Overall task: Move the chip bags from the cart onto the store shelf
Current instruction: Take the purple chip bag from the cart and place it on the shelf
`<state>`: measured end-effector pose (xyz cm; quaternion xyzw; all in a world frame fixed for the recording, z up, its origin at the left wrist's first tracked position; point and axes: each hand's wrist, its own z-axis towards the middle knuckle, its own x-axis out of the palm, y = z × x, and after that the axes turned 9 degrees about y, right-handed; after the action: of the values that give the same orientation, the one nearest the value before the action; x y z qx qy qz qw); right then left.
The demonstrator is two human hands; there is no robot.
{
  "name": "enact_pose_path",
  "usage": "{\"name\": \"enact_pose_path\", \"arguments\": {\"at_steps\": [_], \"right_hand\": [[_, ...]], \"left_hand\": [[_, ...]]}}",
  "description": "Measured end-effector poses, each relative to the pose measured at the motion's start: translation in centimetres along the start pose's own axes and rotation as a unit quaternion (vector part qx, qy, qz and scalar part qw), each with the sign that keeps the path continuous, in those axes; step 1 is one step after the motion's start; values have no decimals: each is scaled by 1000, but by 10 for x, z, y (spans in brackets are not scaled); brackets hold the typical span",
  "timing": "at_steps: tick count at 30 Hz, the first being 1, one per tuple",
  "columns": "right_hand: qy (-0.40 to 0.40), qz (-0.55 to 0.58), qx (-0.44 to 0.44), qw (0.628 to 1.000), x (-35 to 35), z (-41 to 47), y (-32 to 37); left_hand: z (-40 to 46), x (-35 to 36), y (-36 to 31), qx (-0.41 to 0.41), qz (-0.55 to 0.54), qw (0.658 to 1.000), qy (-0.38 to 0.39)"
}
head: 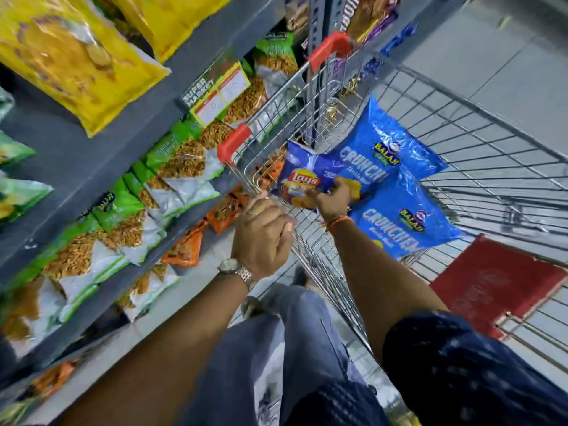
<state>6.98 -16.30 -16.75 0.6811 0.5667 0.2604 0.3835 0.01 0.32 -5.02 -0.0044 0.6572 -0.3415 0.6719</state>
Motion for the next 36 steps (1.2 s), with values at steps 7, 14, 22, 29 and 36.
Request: {"name": "enact_pose_path", "arguments": {"at_steps": [7, 14, 22, 29, 36], "right_hand": [[10, -12, -38, 999, 1, -17, 27], [42, 4, -149, 988, -15, -68, 106], [169, 25, -315, 933, -14, -178, 251], [324, -1, -441, 837, 47, -293, 391], [470, 77, -477, 739, 133, -401, 464]], "left_hand": [[2, -19, -3, -1, 18, 997, 74], [-2, -94, -13, -17, 23, 997, 67], [-10, -253, -39, -24, 94, 991, -87], [-68, -398, -50, -37, 248, 944, -215], [-185, -491, -33, -160, 360, 858, -328]]}}
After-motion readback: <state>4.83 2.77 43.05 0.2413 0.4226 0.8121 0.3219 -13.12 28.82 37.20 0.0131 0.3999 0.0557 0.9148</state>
